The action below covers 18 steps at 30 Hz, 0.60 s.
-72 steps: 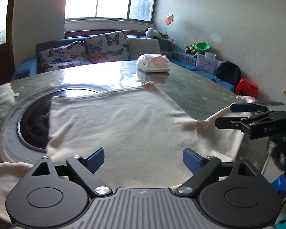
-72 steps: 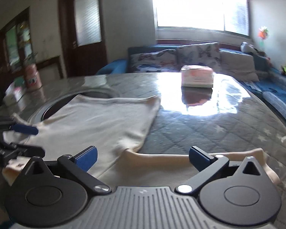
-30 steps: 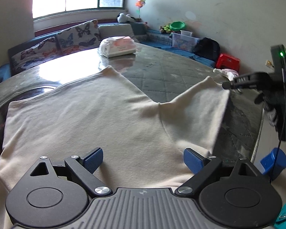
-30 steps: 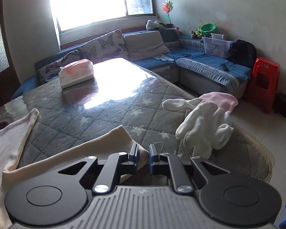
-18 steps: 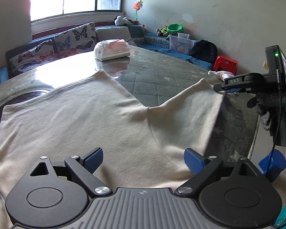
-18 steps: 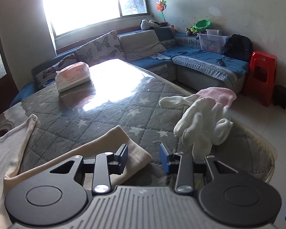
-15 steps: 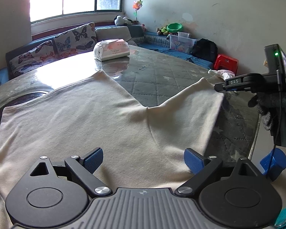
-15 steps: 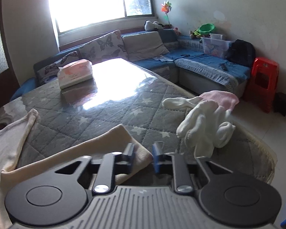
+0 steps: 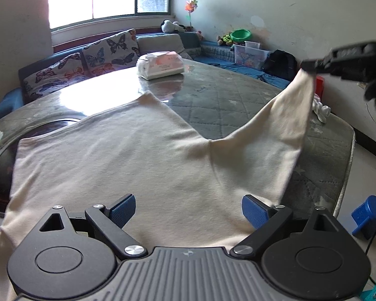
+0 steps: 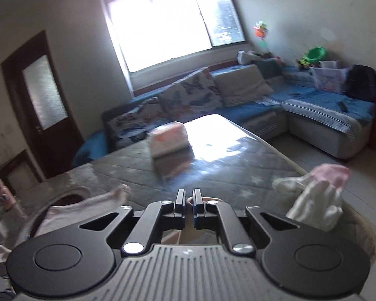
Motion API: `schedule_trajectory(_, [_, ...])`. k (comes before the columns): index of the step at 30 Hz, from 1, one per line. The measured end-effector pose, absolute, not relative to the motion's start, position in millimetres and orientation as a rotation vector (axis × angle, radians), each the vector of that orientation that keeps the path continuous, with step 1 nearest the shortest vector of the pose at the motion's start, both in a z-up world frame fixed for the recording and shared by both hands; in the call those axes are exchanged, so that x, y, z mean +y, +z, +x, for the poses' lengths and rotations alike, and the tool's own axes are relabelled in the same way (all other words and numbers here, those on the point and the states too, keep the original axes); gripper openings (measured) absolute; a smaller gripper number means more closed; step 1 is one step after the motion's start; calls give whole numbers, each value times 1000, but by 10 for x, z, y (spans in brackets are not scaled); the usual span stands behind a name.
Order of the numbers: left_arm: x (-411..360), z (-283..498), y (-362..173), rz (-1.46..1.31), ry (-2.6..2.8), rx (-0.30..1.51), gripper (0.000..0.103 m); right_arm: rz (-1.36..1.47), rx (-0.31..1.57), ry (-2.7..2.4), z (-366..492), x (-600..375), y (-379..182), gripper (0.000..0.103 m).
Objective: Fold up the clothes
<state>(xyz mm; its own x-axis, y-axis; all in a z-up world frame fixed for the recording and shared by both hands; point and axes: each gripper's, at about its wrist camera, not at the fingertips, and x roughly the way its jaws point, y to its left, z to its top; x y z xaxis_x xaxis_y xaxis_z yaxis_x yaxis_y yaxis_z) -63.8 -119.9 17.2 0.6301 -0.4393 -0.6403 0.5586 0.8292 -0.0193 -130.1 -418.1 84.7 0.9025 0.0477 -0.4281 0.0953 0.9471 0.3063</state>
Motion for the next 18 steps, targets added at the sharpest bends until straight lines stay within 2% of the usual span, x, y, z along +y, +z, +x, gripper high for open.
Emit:
schedule_trajectory(8, [-584,-598,286,106,-459,665,94,284,404,259,-1117,-3638,1297,5])
schedule_trajectory(18, [88,-577,372,12,-339,631,94,244,497,642,-616,-2468,1195,4])
